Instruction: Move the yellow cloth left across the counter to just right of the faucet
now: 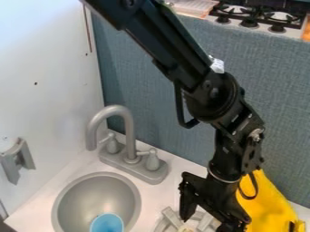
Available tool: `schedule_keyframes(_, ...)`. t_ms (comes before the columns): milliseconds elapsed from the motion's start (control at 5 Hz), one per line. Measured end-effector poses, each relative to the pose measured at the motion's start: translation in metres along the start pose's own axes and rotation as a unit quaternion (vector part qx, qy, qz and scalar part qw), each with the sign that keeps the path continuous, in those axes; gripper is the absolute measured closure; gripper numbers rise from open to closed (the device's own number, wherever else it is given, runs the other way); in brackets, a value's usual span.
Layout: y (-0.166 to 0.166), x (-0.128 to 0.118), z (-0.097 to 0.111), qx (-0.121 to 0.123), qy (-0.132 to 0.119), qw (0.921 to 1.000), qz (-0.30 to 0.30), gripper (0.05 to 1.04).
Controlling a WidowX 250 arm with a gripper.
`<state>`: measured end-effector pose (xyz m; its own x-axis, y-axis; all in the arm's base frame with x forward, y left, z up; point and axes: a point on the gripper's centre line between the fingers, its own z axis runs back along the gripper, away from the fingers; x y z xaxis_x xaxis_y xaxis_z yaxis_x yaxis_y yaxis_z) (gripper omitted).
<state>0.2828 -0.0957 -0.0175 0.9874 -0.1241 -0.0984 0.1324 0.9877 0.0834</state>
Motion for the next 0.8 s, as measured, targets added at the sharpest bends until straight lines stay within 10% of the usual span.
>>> schedule_keyframes(200,0.0,-0.004,-0.009,0.003,0.014,0.9999,-0.002,0.083)
schedule_keyframes(400,-0.019,0.024,-0.007,-0.048,-0.046,0.9974,-0.028,0.083)
schedule_keyframes(800,-0.034,0.075,-0.019,-0.059,-0.071,0.9944,-0.052,0.083)
